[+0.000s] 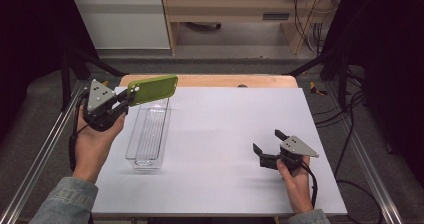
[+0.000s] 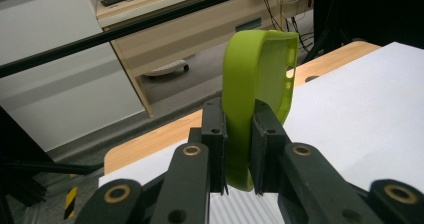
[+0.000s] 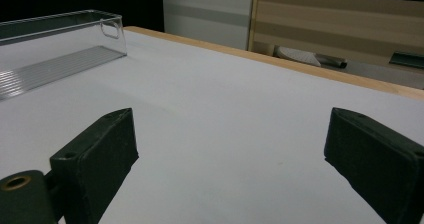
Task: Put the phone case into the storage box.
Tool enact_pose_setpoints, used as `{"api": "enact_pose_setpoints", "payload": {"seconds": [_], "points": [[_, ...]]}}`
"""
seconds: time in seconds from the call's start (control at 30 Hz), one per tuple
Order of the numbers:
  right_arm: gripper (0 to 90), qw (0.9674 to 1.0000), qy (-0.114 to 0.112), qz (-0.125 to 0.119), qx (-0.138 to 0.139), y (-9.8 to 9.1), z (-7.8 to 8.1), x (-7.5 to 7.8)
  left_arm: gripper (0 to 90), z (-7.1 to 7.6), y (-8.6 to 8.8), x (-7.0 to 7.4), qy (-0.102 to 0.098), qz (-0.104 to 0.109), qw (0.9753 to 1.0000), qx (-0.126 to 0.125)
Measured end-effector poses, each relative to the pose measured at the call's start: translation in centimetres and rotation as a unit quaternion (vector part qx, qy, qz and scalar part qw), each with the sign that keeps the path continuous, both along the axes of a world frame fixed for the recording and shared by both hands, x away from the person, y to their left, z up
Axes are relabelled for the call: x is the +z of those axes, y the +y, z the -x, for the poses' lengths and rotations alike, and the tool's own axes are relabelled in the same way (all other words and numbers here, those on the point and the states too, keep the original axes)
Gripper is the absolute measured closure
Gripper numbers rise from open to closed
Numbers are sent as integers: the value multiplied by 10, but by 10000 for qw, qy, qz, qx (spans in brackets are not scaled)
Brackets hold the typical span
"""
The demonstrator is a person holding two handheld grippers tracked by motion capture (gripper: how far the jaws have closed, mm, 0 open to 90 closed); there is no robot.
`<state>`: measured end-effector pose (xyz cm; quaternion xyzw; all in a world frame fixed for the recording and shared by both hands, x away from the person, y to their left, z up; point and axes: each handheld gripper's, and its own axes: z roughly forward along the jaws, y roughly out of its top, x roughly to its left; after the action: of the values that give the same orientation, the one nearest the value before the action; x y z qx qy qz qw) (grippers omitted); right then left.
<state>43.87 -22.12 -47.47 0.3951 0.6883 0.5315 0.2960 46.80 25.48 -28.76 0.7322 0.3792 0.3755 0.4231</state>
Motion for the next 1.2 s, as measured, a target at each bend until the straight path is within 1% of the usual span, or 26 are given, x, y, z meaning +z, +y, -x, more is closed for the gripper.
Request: {"api": "enact_pose_setpoints", "payload": {"seconds": [0.1, 0.2, 0.37, 0.43, 0.53, 0.6, 0.63, 0.67, 0.7, 0.87, 1.07, 1.13, 1.2], "points": [[71, 10000, 12, -22, -10, 0, 0, 0, 789, 0, 2, 3, -24, -33, 10000, 15], [61, 10000, 29, -42, -8, -1, 0, 1, 789, 0, 6, 8, -66, -222, 9997, 30], [56, 10000, 22, -56, 48, 0, 1, 1, 789, -1, 11, 11, -57, -311, 9995, 49], [53, 10000, 18, -57, 60, 0, 1, 1, 789, -2, 14, 12, -31, -392, 9992, 73], [53, 10000, 15, -59, 61, 0, 1, 1, 789, -3, 16, 12, -13, -431, 9990, 82], [53, 10000, 18, -65, 57, -1, 1, 1, 789, -6, 17, 13, 15, -563, 9984, 78], [53, 10000, 19, -62, 52, -1, 1, 1, 789, -6, 17, 13, 15, -563, 9984, 78], [53, 10000, 18, -62, 52, -1, 0, 1, 789, -7, 18, 13, 27, -676, 9977, 79], [53, 10000, 19, -60, 51, -1, 0, 1, 789, -8, 18, 14, 28, -715, 9974, 77], [52, 10000, 21, -54, 56, -1, 1, 1, 789, -9, 20, 16, 23, -750, 9971, 86], [51, 10000, 23, -53, 66, -1, 1, 0, 789, -11, 20, 18, 36, -866, 9962, 86], [51, 10000, 16, -51, 69, -1, 1, 0, 789, -11, 20, 19, 37, -940, 9955, 69], [51, 10000, 13, -50, 68, -1, 1, 0, 789, -11, 20, 19, 39, -961, 9953, 63]]}}
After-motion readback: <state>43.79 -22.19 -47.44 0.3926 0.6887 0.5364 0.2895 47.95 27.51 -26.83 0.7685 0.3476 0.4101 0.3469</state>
